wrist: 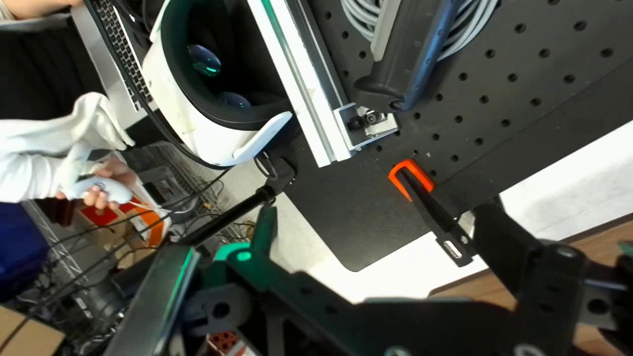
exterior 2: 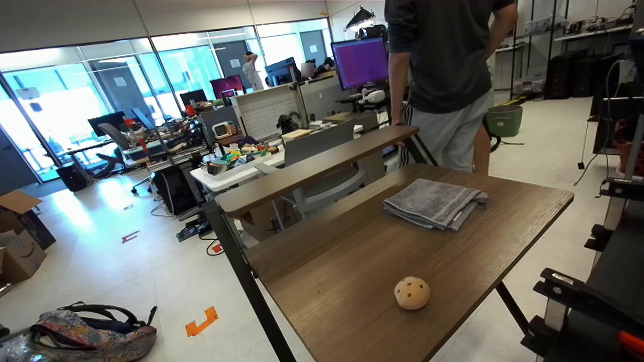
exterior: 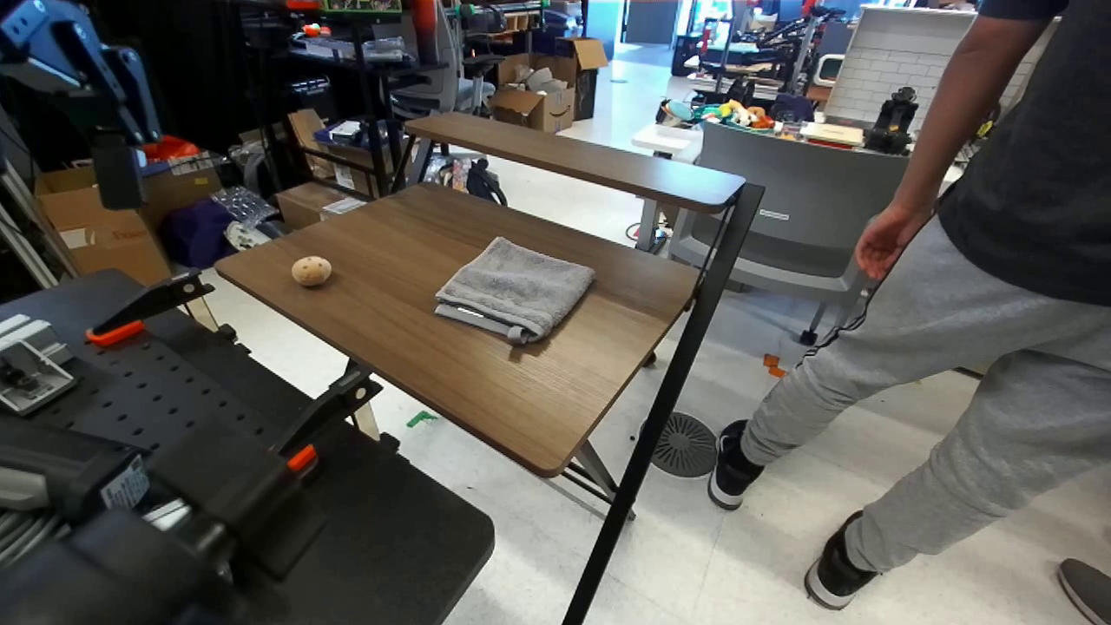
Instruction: Move the cookie backwards, wipe the tabletop with the grey towel
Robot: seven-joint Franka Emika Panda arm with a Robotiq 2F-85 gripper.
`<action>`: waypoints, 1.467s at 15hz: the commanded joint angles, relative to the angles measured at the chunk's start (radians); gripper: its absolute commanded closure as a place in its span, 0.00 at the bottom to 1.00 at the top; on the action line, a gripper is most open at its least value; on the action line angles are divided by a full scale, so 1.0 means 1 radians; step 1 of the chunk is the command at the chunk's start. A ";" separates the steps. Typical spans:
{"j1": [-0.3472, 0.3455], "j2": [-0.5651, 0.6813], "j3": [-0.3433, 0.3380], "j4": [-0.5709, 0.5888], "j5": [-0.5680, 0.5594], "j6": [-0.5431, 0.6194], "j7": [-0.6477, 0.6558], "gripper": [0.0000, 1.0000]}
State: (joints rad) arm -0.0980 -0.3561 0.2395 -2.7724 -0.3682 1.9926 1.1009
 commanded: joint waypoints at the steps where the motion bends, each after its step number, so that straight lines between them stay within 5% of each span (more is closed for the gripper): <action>1: -0.020 0.065 -0.027 0.046 -0.078 -0.033 0.136 0.00; 2: 0.017 0.023 -0.041 0.012 -0.044 -0.019 0.093 0.00; 22: 0.015 0.057 -0.055 0.031 -0.064 -0.019 0.133 0.00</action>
State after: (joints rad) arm -0.1153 -0.3017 0.2165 -2.7439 -0.4246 1.9793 1.2265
